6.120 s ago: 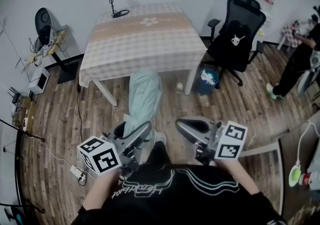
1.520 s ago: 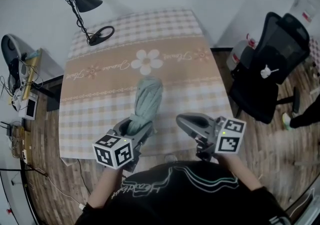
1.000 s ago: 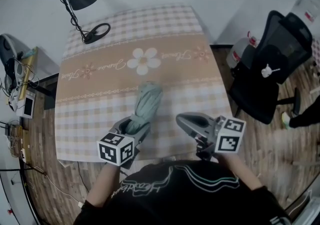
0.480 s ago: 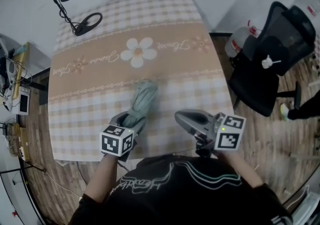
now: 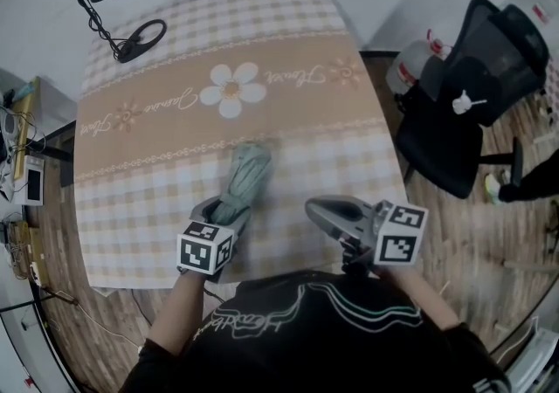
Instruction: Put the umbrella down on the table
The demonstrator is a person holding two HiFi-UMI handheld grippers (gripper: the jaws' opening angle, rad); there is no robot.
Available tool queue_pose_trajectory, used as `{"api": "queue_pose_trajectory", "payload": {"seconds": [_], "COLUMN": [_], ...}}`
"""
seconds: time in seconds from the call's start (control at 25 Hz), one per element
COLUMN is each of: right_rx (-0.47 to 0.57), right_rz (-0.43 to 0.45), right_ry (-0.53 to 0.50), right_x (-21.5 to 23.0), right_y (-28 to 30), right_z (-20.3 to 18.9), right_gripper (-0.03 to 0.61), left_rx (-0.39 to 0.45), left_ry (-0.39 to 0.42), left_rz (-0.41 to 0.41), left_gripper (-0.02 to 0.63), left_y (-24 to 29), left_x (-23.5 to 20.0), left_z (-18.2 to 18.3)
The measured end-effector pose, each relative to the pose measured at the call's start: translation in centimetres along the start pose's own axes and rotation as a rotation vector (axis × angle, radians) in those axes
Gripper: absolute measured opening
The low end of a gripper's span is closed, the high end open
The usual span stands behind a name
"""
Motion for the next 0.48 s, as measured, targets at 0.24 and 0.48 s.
{"api": "queue_pose_trajectory", "payload": {"seconds": [0.24, 0.48], "right_rx": [0.001, 0.005], "right_rz": [-0.012, -0.009], "right_ry": [0.041, 0.064], "right_x": [1.0, 1.5], "right_y": [-0.2, 0.0], "right_z": [-0.8, -1.3], "right_gripper": [0.012, 0.012], "left_rx": [0.015, -0.008], "left_ry": [-0.018, -0.022], "left_rz": [-0.020, -0.065], "left_gripper": [0.253, 0.264], "left_y": [0.6, 1.2], "left_x": [-0.3, -0.3], "left_z": [-0.5, -0.5]}}
Point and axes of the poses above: the fingertips, and each gripper's own axes: y forward along the fingers, x to its right, z out of its top, the point moved 5 cm from there along -y, backward along the fingers, and after that the axes turned 7 degrees about -x, right-handed, at the moved point
